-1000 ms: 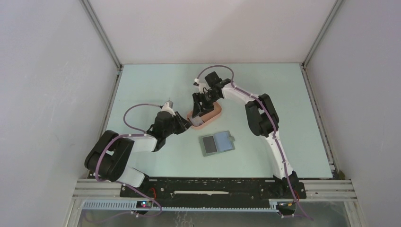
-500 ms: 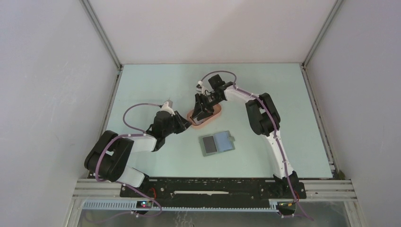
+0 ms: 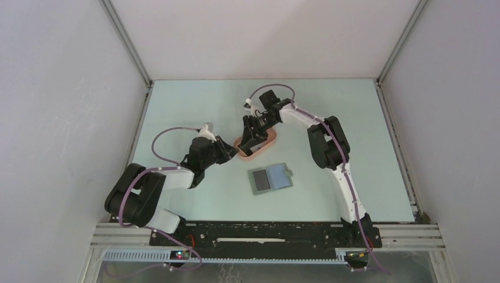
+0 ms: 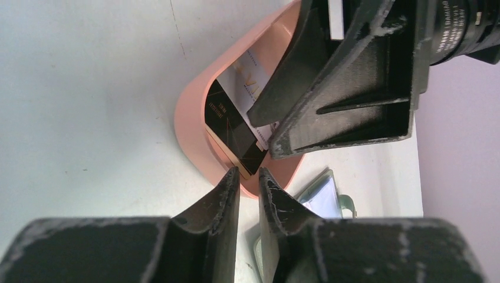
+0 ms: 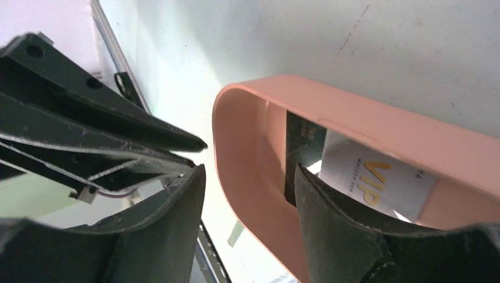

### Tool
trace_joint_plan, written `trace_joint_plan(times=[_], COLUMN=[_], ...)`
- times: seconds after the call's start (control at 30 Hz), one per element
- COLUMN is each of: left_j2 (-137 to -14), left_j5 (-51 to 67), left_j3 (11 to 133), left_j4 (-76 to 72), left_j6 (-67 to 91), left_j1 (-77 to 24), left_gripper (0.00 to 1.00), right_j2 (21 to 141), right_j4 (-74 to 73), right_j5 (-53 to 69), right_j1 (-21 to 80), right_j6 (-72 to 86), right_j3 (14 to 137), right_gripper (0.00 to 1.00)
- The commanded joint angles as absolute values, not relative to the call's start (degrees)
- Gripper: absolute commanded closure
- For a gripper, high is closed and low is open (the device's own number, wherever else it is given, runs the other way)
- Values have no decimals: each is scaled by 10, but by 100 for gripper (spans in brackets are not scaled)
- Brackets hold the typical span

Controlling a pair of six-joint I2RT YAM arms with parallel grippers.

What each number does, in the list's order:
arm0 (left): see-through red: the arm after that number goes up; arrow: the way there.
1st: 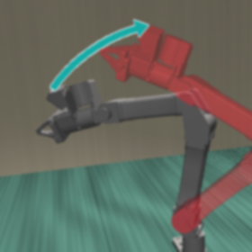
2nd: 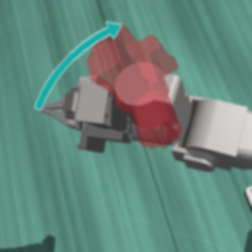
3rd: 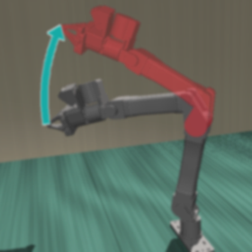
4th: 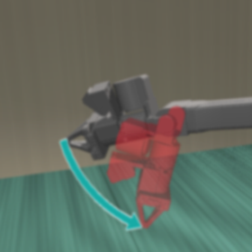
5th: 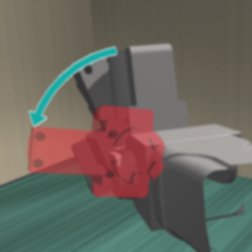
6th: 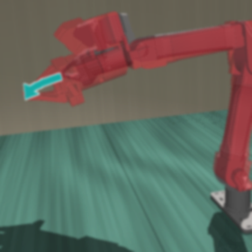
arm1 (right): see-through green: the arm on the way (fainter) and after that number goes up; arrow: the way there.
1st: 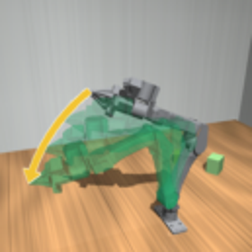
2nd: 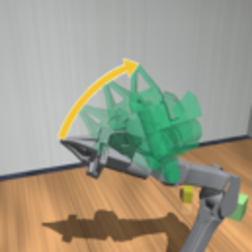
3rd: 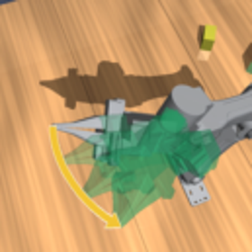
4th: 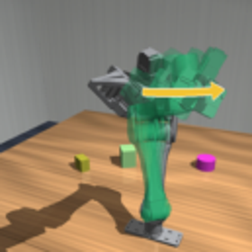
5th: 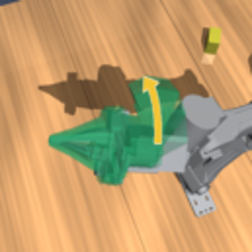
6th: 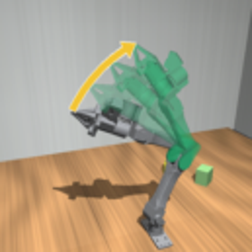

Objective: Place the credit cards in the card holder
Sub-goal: Pick up the credit card from the storage box.

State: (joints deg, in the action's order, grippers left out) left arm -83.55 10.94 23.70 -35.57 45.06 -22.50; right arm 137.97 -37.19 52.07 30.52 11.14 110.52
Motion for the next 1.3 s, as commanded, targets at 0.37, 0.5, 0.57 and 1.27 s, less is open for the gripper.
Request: trace_joint_plan(times=[0.37, 0.5, 0.57, 1.27], left_j2=[-814, -807, -804, -774], left_j5=[119, 118, 118, 110], left_j3=[241, 238, 235, 231], left_j4=[-367, -367, -367, -348], left_j6=[430, 427, 426, 412], left_j1=[-219, -219, -219, -219], left_gripper=[76, 75, 74, 72], right_j2=[1335, 1345, 1348, 1352], right_j4=[-454, -451, -451, -454], right_j5=[231, 160, 138, 27], right_j1=[331, 359, 368, 397], right_j6=[-91, -95, -94, -125], right_j3=[1173, 1170, 1169, 1109], right_gripper=[26, 12, 1, 20])
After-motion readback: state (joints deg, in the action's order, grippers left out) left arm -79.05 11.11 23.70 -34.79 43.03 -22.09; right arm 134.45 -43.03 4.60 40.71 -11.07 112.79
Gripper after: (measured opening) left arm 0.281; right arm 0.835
